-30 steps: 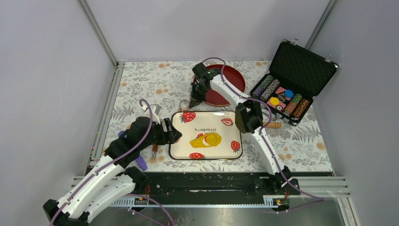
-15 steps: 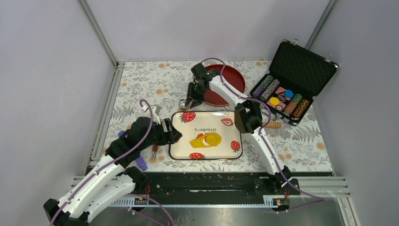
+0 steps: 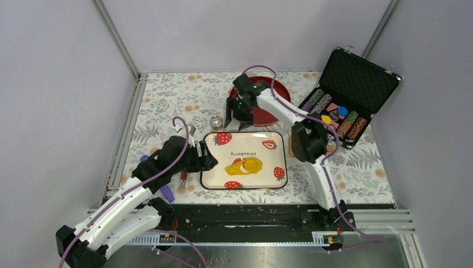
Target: Roll out the dumpling wrappers from the dough
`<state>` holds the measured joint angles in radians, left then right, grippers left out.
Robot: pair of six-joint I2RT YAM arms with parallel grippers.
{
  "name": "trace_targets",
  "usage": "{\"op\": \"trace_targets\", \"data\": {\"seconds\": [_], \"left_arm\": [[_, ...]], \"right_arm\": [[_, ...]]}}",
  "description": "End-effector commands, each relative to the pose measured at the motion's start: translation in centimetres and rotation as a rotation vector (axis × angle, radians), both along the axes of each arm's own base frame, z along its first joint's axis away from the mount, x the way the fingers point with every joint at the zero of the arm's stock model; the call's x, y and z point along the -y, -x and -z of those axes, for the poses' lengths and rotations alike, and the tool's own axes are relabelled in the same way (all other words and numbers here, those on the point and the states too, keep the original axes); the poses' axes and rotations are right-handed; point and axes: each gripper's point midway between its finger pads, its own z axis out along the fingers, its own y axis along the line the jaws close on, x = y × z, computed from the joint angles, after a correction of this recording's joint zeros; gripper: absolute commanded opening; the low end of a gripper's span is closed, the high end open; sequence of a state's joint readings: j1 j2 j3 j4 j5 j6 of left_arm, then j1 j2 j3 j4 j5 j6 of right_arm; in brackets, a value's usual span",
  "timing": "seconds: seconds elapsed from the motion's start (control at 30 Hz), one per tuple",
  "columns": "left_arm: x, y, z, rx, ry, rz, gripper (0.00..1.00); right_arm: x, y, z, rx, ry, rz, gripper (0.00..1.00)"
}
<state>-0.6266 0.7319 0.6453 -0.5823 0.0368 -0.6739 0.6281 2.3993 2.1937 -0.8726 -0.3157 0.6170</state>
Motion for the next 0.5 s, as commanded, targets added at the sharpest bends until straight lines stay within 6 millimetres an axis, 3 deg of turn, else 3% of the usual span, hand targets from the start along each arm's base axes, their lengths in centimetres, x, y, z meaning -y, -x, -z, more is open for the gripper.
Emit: {"op": "trace_targets", "data": {"seconds": [0.0,0.27,0.47], "left_arm": [[1.1,-0.8,-1.7,0.02,0.045,0.016,0.73],[2.3,-0.7,-0.1,-0.053,0.072,0.031,0.73],[4.0,-0.6,1.4,-0.121,0.116,0.071,0.72]], "right_arm": [[2.7,1.7,-7.1,0.171,-0.045,-0.017,0.74],[12.0,7.3,-7.0,0.172,-0.055,0.077,0.76],[18.3,12.9,-3.4,0.102,0.002,0.111,0.76]]}}
